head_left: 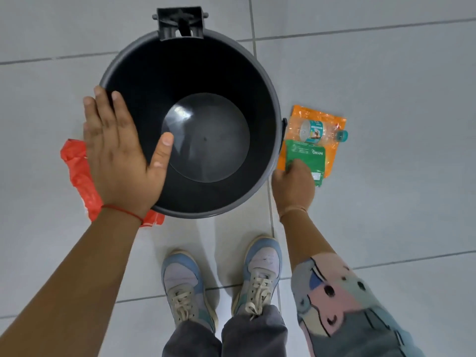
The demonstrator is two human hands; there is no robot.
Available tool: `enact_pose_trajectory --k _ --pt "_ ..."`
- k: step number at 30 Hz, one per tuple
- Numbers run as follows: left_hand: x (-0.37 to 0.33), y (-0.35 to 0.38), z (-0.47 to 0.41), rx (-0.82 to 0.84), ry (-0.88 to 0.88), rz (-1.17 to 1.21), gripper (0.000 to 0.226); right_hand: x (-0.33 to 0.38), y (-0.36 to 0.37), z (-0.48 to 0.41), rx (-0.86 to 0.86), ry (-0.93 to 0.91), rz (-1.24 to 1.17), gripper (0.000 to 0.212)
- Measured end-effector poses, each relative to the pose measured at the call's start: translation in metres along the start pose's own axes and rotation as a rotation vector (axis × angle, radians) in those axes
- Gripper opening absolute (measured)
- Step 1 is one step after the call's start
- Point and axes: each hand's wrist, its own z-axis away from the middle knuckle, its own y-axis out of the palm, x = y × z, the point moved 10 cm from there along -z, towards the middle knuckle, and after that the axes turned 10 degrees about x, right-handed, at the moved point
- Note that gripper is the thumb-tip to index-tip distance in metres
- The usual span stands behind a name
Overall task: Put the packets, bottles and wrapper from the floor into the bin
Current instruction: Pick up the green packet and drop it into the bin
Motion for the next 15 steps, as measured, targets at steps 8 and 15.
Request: enact_pose_trajectory --k 8,15 --pt "0.008 -0.009 0.000 0.007 -0.043 0.251 0.054 0.100 -0.170 0.136 -0.591 -0.624 -0.264 0.004" --pt "0.021 -0.014 -0.004 0.020 -0.044 0.307 0.052 0.195 -0.023 0.124 0.322 -0.956 0.553 0.019"
